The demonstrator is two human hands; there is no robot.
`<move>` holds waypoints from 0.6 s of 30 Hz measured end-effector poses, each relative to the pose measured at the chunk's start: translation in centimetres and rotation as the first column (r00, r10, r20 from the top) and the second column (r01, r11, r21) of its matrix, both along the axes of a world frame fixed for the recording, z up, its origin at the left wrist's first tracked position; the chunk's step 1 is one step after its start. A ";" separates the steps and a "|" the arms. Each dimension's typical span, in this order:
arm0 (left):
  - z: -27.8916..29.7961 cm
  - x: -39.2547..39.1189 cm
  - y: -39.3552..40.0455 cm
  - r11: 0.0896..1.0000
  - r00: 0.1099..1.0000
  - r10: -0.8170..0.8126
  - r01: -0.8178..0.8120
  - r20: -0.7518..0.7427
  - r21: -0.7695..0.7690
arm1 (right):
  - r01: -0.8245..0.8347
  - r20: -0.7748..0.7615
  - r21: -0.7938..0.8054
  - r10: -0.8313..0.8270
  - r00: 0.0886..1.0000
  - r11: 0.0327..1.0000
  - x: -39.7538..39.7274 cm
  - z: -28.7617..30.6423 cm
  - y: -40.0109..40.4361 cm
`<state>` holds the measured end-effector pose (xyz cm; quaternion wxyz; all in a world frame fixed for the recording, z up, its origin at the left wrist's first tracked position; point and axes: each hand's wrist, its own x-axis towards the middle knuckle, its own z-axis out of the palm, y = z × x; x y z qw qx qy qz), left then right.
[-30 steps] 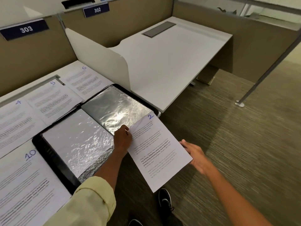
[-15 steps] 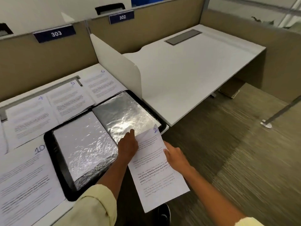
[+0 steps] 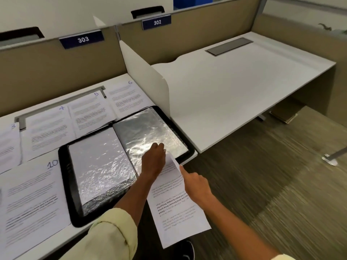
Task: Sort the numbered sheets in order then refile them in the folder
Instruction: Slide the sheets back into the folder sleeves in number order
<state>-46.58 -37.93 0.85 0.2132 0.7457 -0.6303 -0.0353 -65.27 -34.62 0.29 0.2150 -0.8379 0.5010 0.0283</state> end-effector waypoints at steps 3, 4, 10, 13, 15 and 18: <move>0.2 -0.4 -0.1 1.000 1.000 -0.004 0.004 -0.013 -0.030 | 0.003 -0.019 0.003 -0.003 1.000 1.000 0.3 -0.4 -1.0; 0.2 -0.5 -0.1 0.999 1.000 -0.011 0.011 -0.015 -0.038 | -0.001 -0.020 0.008 0.001 1.000 1.000 0.3 -0.5 -1.3; -0.4 -1.2 -0.1 0.999 0.999 -0.034 0.034 0.001 -0.030 | 0.046 0.011 0.104 -0.047 0.999 0.994 0.4 0.6 -3.7; -1.3 -1.2 -0.1 0.996 0.996 -0.068 0.072 -0.060 0.051 | 0.142 0.103 0.219 -0.168 0.980 0.965 0.1 0.3 -4.9; -1.9 -0.9 0.3 0.989 0.993 -0.082 0.092 -0.081 0.119 | 0.215 0.177 0.301 -0.276 0.945 0.929 -0.4 -0.2 -5.4; -2.9 0.5 1.7 0.989 0.996 -0.066 0.073 -0.056 0.129 | 0.239 0.293 0.399 -0.369 0.882 0.885 -1.4 -1.6 -5.6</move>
